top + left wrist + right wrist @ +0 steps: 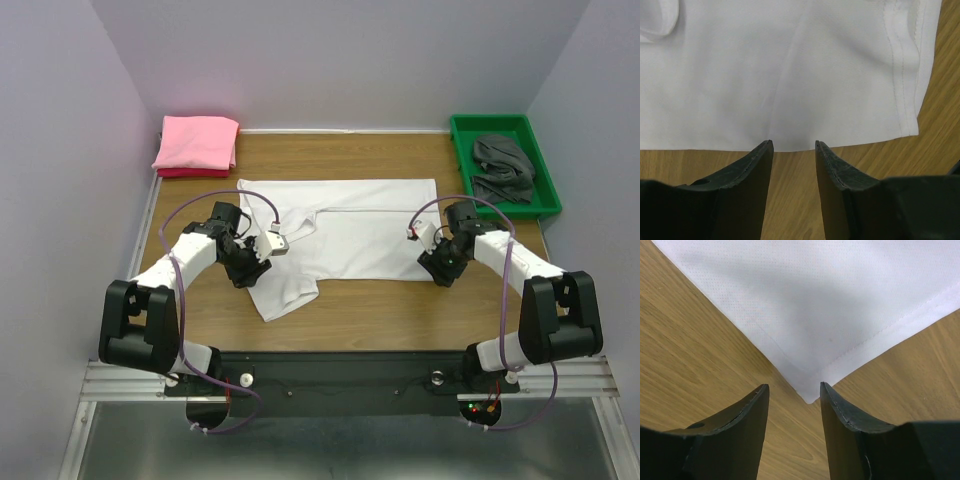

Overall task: Fold and stack the t-shirts
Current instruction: Fold the tshirt

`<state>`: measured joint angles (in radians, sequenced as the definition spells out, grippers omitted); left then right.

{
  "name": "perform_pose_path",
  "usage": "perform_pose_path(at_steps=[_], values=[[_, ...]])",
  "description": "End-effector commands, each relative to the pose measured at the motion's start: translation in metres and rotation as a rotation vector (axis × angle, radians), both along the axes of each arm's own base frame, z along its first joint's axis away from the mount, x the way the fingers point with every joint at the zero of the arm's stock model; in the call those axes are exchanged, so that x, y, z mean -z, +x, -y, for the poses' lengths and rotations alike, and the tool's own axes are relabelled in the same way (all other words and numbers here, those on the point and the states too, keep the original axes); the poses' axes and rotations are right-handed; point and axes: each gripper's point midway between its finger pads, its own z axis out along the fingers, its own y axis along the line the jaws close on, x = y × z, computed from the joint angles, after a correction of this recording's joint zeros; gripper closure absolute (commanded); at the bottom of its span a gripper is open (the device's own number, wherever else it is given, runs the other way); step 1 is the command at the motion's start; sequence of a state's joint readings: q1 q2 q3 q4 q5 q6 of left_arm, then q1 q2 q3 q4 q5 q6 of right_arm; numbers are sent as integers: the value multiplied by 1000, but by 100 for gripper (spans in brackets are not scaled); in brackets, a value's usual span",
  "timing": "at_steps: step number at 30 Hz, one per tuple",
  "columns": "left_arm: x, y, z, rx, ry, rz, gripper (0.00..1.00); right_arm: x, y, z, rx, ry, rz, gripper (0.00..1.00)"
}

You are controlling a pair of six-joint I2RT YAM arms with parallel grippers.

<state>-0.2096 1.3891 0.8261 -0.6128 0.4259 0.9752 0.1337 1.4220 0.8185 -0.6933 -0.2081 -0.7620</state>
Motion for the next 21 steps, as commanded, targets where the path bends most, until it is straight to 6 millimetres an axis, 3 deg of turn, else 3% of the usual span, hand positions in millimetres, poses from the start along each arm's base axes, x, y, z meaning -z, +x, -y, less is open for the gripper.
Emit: perform_pose_path(at_steps=[1, 9, 13, 21], values=[[-1, 3, 1, 22, 6, 16, 50, -10, 16, -3, -32, -13, 70, 49], [5, 0, 1, 50, 15, 0, 50, 7, 8, 2, -46, -50, 40, 53], [12, -11, 3, 83, 22, -32, 50, 19, 8, 8, -36, -82, 37, 68], [43, -25, -3, 94, 95, -67, 49, 23, 12, 11, -22, -99, 45, 79]])
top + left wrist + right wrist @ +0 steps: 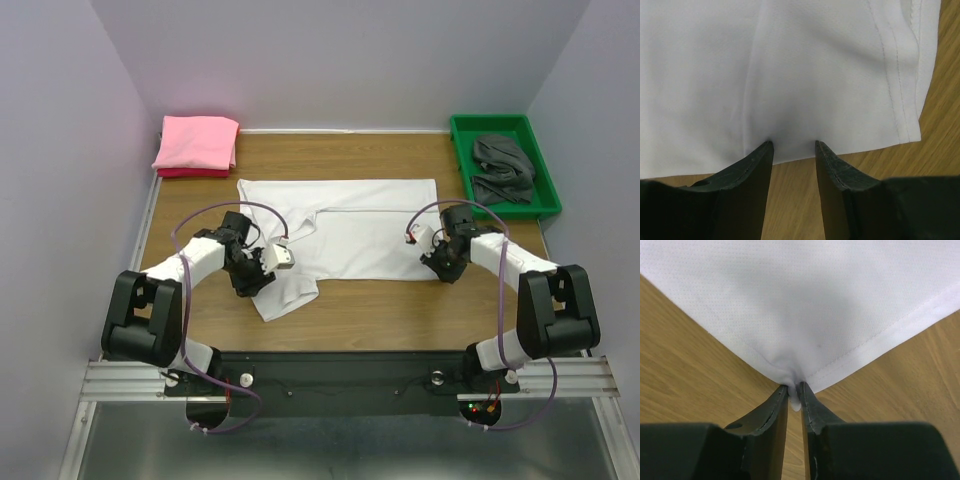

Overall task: Fold and stack the t-shirts
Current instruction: Fold the tshirt

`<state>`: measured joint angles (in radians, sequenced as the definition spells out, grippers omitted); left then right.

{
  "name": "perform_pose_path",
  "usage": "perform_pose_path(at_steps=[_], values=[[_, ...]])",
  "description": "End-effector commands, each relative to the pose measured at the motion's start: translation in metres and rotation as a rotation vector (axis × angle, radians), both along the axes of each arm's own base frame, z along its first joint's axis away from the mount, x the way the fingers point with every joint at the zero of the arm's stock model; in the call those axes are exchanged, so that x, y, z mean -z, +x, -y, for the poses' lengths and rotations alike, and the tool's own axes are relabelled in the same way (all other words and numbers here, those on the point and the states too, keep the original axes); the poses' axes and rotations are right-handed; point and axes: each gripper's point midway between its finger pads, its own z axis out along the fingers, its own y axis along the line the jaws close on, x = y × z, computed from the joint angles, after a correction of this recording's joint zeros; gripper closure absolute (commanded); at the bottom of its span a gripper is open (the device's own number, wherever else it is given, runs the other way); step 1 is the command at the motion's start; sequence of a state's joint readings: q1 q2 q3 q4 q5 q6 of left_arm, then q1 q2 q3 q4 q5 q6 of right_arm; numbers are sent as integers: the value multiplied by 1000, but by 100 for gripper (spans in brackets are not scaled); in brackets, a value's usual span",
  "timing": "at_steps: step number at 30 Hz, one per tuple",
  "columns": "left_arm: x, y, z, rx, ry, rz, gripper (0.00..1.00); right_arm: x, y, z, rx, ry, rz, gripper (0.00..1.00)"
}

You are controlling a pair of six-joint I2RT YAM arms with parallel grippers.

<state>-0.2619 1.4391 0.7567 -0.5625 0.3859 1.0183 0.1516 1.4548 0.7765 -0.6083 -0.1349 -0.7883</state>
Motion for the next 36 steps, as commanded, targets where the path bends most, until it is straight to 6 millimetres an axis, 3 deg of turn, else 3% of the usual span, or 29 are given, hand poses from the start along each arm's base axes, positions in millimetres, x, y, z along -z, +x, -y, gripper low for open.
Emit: perform_pose_path(at_steps=[1, 3, 5, 6, 10, 18, 23, 27, 30, 36], values=[[18, -8, -6, 13, 54, -22, 49, 7, 7, 3, 0, -26, 21, 84], [24, -13, -9, 17, 74, -34, 51, 7, 9, 4, -2, -34, 23, 89], [25, -15, -11, 19, 87, -38, 64, 5, 10, 5, 0, -39, 28, 96], [23, -15, -11, 18, 87, -33, 79, 4, 12, 5, -1, -40, 34, 99], [5, -19, -11, 6, 76, -23, 100, -10, 20, 2, 3, -27, 78, 99], [-56, -16, 0, -21, -5, 56, 100, -42, 25, 1, -20, -19, 114, 99], [-71, -31, -1, -18, -26, 55, 100, -58, 1, 3, -32, -14, 107, 99], [-77, -34, -2, -23, -38, 73, 100, -64, -4, 8, -45, -37, 126, 99], [-83, -24, -3, -33, -55, 80, 100, -67, 4, 8, -48, -46, 130, 99], [-115, 33, -2, -57, -93, 131, 100, -85, 49, 1, -77, -43, 156, 100]])
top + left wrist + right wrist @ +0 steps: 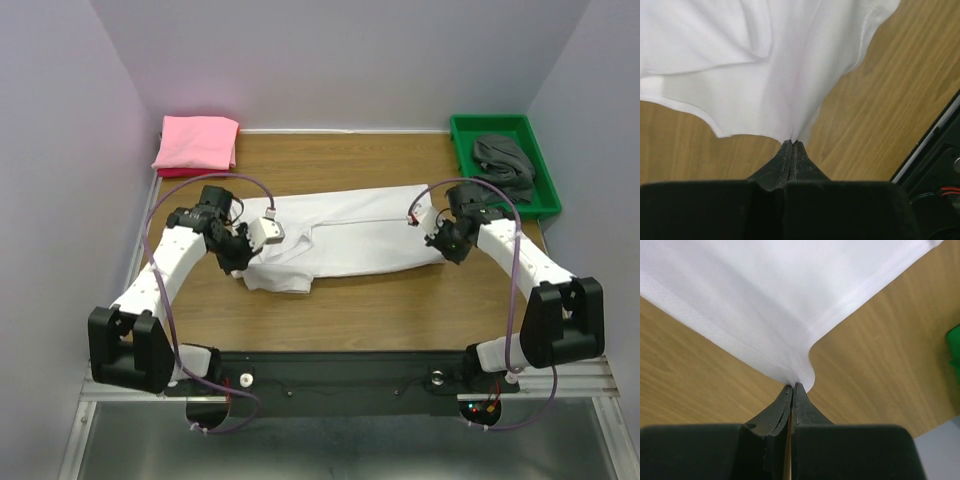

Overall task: Fold and stack the t-shirts
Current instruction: Fold the tshirt

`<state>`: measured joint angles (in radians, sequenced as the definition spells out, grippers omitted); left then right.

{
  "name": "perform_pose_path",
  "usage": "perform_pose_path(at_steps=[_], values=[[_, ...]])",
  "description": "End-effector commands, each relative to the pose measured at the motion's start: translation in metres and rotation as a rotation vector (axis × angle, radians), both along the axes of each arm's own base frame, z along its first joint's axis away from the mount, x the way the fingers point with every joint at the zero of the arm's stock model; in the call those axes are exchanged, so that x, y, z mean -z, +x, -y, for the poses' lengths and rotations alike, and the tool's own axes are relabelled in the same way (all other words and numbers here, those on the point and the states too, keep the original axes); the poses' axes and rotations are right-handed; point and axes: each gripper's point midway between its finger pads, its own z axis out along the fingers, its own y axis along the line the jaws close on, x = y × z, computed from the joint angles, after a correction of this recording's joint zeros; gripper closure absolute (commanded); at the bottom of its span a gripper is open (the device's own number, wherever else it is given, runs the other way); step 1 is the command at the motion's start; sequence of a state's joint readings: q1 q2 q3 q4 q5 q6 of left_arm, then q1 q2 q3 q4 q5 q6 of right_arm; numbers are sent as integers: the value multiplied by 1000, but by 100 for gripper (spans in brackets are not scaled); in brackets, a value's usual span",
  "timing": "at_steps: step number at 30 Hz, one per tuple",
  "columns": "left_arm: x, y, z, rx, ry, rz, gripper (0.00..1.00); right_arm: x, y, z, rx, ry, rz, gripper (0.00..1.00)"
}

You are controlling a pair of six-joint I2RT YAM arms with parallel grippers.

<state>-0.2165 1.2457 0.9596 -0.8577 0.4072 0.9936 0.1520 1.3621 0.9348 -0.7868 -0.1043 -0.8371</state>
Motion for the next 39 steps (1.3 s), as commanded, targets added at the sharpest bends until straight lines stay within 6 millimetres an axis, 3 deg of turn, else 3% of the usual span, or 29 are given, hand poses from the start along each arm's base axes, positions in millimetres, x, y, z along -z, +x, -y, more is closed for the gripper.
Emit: perform_pose_path(at_steps=[1, 6, 8, 9, 16, 22, 30, 36, 37, 39], values=[[-29, 39, 4, 3, -48, 52, 100, -25, 38, -4, -41, -14, 73, 100], [-46, 82, 1, -10, -78, 79, 100, -21, 71, -5, -69, -30, 57, 99], [-41, 96, -2, -22, -75, 65, 100, -29, 88, -5, -75, -32, 80, 99], [-48, 106, -2, -19, -80, 90, 100, -20, 94, -3, -73, -40, 59, 99], [-37, 149, -3, -33, -94, 54, 100, -14, 138, 7, -71, -55, 63, 99], [-24, 179, -1, -50, -106, 51, 100, -7, 163, 7, -78, -64, 65, 99], [-3, 198, -12, -81, -101, 44, 100, 6, 194, 1, -58, -47, 64, 99], [11, 208, -17, -102, -88, 34, 100, 21, 203, 4, -32, -56, 44, 96], [18, 207, -17, -108, -87, 19, 100, 21, 207, 3, -26, -57, 49, 92], [24, 209, -19, -133, -81, 17, 90, 25, 211, 2, 11, -43, 47, 73]])
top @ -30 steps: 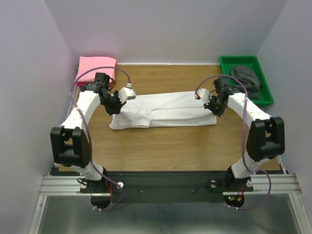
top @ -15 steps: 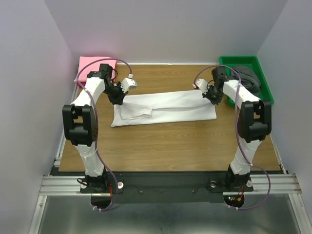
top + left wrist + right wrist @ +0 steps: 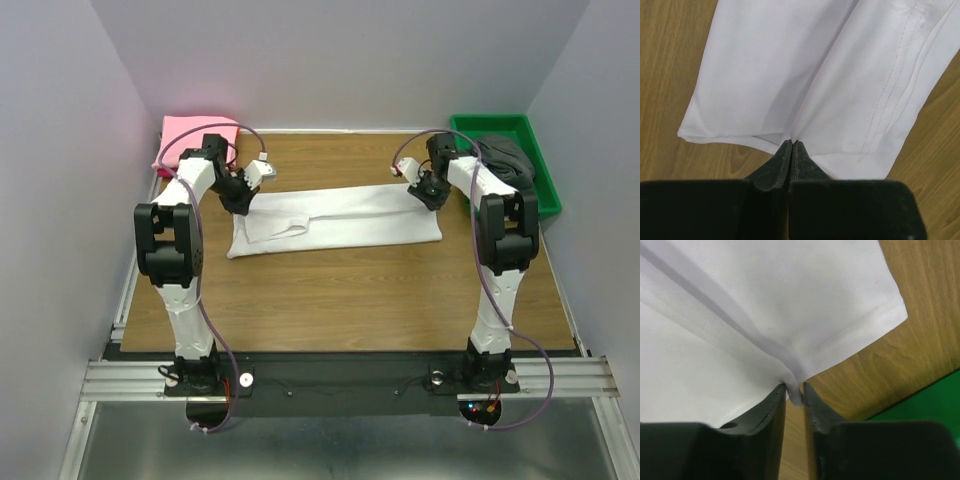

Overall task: Fold and stack the t-shirts
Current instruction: Fold the tshirt

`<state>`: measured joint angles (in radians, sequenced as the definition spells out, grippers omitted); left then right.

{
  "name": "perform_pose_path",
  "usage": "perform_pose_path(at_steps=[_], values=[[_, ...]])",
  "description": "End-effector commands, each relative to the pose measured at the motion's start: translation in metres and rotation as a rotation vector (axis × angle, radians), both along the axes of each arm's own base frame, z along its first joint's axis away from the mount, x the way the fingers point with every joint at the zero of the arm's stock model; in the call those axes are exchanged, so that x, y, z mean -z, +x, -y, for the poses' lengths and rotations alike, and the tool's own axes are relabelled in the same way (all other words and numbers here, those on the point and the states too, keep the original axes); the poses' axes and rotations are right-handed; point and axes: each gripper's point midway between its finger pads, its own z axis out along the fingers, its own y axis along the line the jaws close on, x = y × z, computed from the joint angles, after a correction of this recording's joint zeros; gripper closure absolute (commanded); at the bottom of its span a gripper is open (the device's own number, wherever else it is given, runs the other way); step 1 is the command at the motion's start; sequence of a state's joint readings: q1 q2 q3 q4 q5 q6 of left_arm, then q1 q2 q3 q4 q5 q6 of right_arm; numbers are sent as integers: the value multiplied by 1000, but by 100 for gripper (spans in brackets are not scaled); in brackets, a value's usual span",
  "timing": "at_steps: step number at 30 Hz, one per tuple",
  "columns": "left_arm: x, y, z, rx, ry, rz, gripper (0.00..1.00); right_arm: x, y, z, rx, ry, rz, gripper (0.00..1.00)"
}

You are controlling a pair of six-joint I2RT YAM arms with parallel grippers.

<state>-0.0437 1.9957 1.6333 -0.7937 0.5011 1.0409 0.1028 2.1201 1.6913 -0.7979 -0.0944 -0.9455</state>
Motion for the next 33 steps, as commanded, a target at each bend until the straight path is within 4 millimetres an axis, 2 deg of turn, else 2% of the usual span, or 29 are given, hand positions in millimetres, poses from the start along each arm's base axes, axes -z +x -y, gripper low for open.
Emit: perform_pose_path(at_steps=[1, 3, 4, 6, 7, 9, 10, 11, 12, 13, 14, 15, 16, 20, 26, 27, 30, 31, 32, 33], values=[[2, 10, -4, -39, 0, 17, 75, -13, 22, 2, 72, 16, 58, 60], [3, 9, -5, -78, -11, 9, 65, -19, 25, 0, 117, 40, 75, 53], [-3, 10, -11, -103, -19, 25, 54, -26, 26, -2, 131, 55, 86, 48], [-12, 7, -9, -142, -66, 23, 48, -47, 24, -4, 170, 91, 120, 45], [-20, 6, -26, -202, -85, 38, 47, -56, 23, -6, 184, 116, 133, 42], [-27, -3, -32, -259, -141, 25, 46, -74, 12, -6, 242, 162, 149, 41], [-29, -15, -41, -292, -160, 14, 46, -76, 8, -7, 258, 189, 143, 40], [-29, -23, -41, -301, -182, 0, 46, -75, 1, -8, 299, 217, 127, 39], [-28, -31, -41, -308, -194, -12, 46, -73, -11, -4, 323, 231, 107, 39], [-22, -47, -41, -318, -202, -39, 46, -66, -19, -4, 341, 250, 77, 39], [-19, -54, -41, -326, -209, -50, 46, -55, -31, -4, 379, 264, 33, 40], [-15, -61, -39, -333, -212, -61, 46, -57, -31, -4, 398, 286, 32, 40], [-5, -75, -37, -342, -216, -92, 46, -43, -41, -3, 424, 309, -19, 40], [9, -84, -29, -369, -261, -128, 46, -19, -58, -10, 483, 357, -117, 43], [27, -76, -25, -419, -297, -159, 46, 5, -59, -11, 523, 353, -172, 45], [31, -76, -27, -428, -288, -166, 47, 11, -60, -10, 525, 347, -180, 45], [45, -80, -31, -437, -253, -194, 64, 27, -65, -7, 537, 322, -215, 50], [48, -83, -32, -428, -241, -200, 70, 31, -66, -6, 537, 314, -220, 52], [53, -91, -33, -425, -230, -229, 82, 34, -67, -3, 542, 295, -223, 58], [56, -95, -33, -415, -216, -237, 89, 39, -70, -1, 543, 285, -232, 62]])
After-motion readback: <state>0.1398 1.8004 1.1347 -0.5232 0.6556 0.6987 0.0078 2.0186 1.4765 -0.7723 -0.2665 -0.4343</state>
